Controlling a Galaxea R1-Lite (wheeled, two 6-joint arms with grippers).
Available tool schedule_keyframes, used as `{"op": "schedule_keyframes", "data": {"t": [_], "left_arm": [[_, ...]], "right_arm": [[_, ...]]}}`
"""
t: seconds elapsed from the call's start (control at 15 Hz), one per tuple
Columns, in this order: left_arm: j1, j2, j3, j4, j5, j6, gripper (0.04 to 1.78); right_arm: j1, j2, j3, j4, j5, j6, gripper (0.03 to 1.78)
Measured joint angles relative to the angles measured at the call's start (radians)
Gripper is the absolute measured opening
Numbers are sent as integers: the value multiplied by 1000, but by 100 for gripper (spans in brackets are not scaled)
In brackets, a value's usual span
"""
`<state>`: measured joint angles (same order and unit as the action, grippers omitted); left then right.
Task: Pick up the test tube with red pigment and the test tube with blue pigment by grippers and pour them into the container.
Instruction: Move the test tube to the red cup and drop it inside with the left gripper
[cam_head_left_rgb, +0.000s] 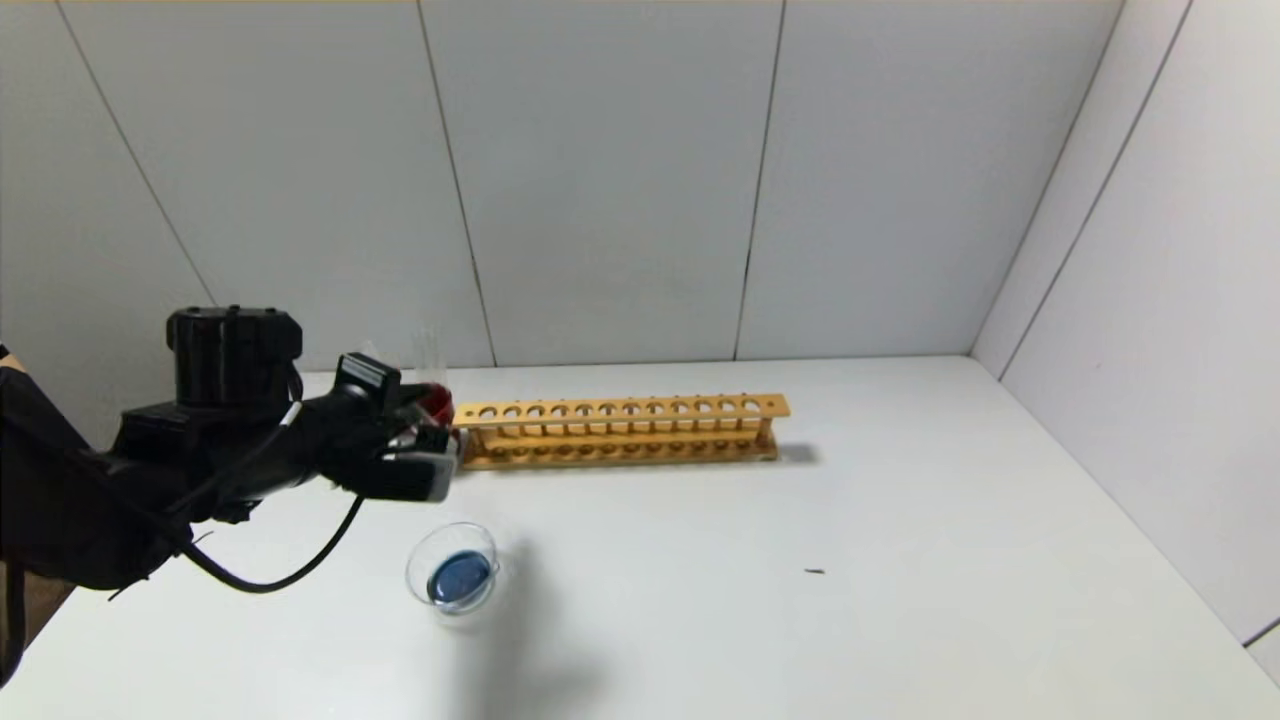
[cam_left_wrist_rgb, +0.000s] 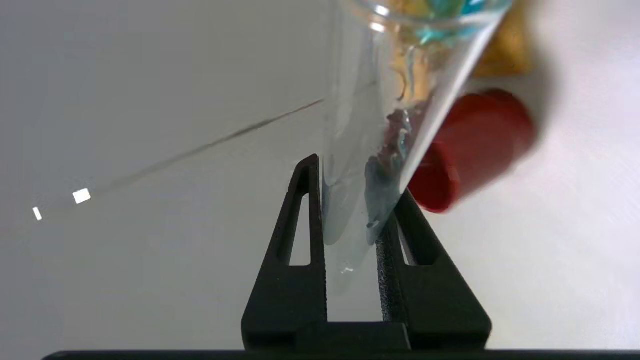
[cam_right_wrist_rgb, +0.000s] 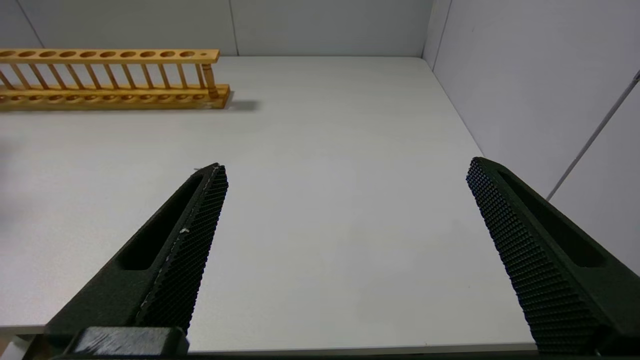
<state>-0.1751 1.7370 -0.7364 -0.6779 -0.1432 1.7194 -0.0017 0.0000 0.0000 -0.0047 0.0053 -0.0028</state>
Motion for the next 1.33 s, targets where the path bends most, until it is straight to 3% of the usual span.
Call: {"op": "schedule_keyframes", "data": {"t": [0.4,0.6,0.8,1.0,1.33], "left_arm": [[0,-27,-270,144,135,-676,33],[9,-24,-462,324,119,-1103,33],[76,10,-559,429,41,-1482,33],[151,62,-547,386,27,-1625,33],[182,144,-458,255,3,-1657,33]], "right_arm": [[0,0,0,0,0,0,175],[0,0,0,0,0,0,175],[0,0,0,0,0,0,175],[0,0,0,0,0,0,175],[0,0,0,0,0,0,175]]}}
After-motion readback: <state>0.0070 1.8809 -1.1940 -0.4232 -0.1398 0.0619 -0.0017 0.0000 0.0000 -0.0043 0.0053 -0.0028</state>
